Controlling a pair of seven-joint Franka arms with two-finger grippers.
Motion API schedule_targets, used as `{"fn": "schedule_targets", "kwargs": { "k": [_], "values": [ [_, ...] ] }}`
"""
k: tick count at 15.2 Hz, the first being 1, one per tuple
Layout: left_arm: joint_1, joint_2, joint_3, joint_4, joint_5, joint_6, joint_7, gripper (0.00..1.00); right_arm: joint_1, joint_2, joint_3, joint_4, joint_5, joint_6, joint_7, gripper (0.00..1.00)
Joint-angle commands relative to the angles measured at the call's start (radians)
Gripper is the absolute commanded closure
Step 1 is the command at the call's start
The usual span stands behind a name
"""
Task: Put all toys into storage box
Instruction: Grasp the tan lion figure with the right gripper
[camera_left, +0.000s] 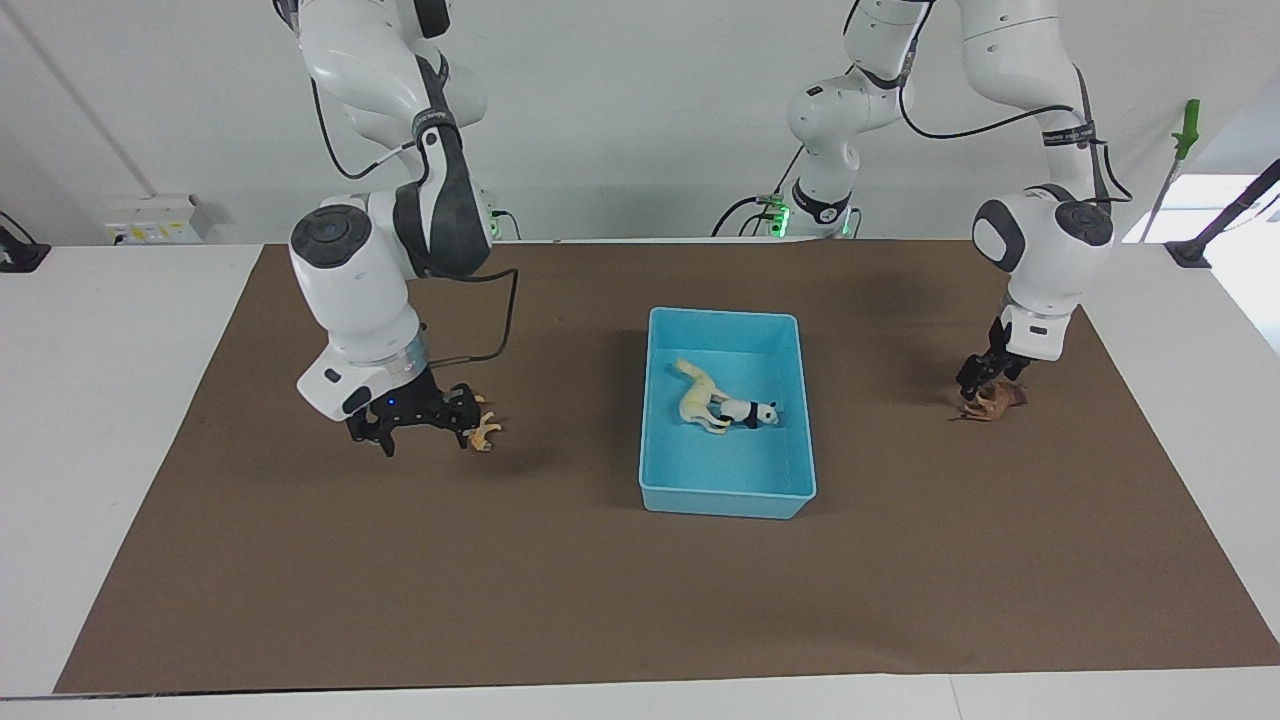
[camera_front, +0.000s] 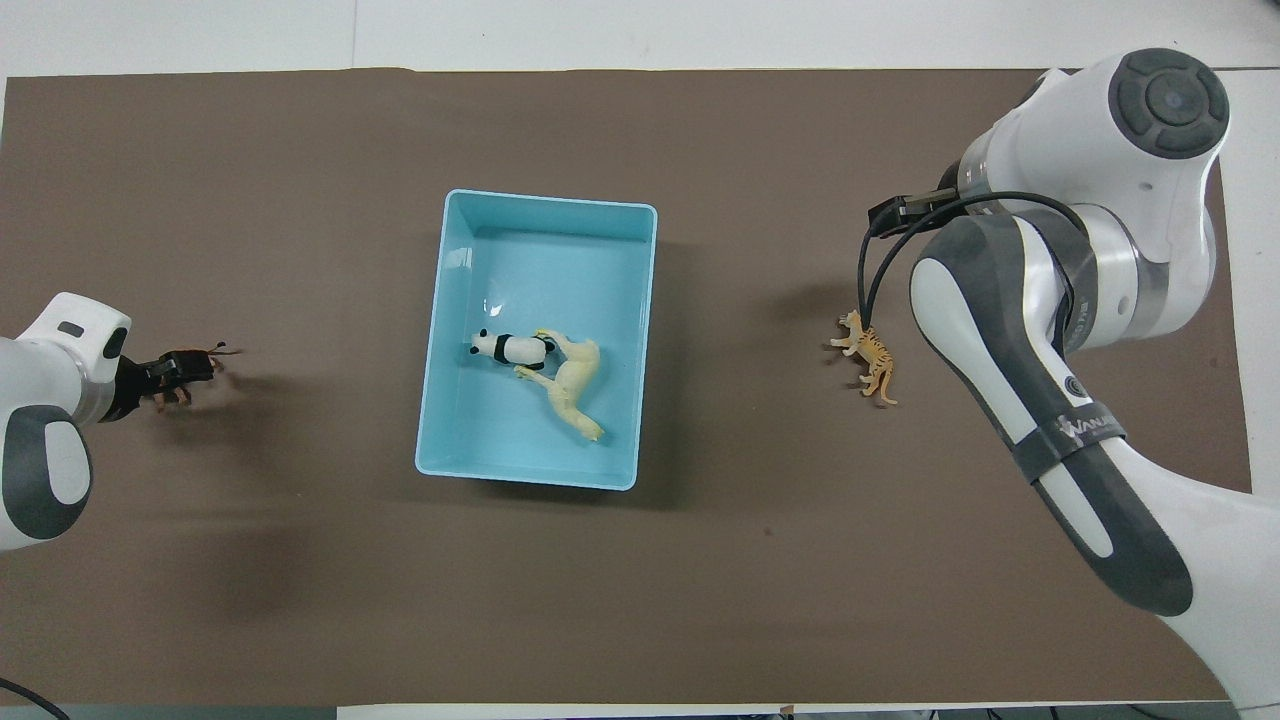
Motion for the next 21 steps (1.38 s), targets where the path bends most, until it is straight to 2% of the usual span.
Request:
{"fn": "schedule_targets", "kwargs": {
  "k": [1, 5, 8, 10, 14, 18, 19, 21],
  "values": [
    [0.005, 0.009, -0.003, -0.019, 0.013, 0.032, 0.003, 0.00, 0.006, -0.096, 0.016, -0.173, 0.052, 0.059, -0.040, 0.00],
    [0.010, 0.014, -0.003, -0.019, 0.013, 0.033, 0.003, 0.00, 0.032, -0.130, 0.019, -0.260, 0.074, 0.097, -0.063, 0.00],
    [0.011, 0.014, -0.003, -0.019, 0.013, 0.033, 0.003, 0.00, 0.034, -0.151, 0.019, -0.351, 0.074, 0.210, -0.158, 0.00],
    [0.011, 0.015, -0.003, -0.019, 0.013, 0.035, 0.003, 0.03, 0.034, -0.165, 0.019, -0.388, 0.074, 0.221, -0.159, 0.00],
    [0.013, 0.015, -0.003, -0.017, 0.013, 0.036, 0.003, 0.20, 0.046, -0.174, 0.019, -0.461, 0.074, 0.296, -0.160, 0.00],
    [0.015, 0.015, -0.003, -0.017, 0.013, 0.035, 0.004, 0.56, 0.067, -0.165, 0.019, -0.512, 0.074, 0.355, -0.152, 0.00],
    [0.015, 0.015, -0.003, -0.017, 0.013, 0.035, 0.004, 0.63, 0.071, -0.165, 0.019, -0.524, 0.074, 0.362, -0.152, 0.00],
    [0.015, 0.015, -0.003, -0.016, 0.013, 0.035, 0.006, 0.70, 0.071, -0.165, 0.019, -0.543, 0.074, 0.373, -0.152, 0.00]
  ]
}}
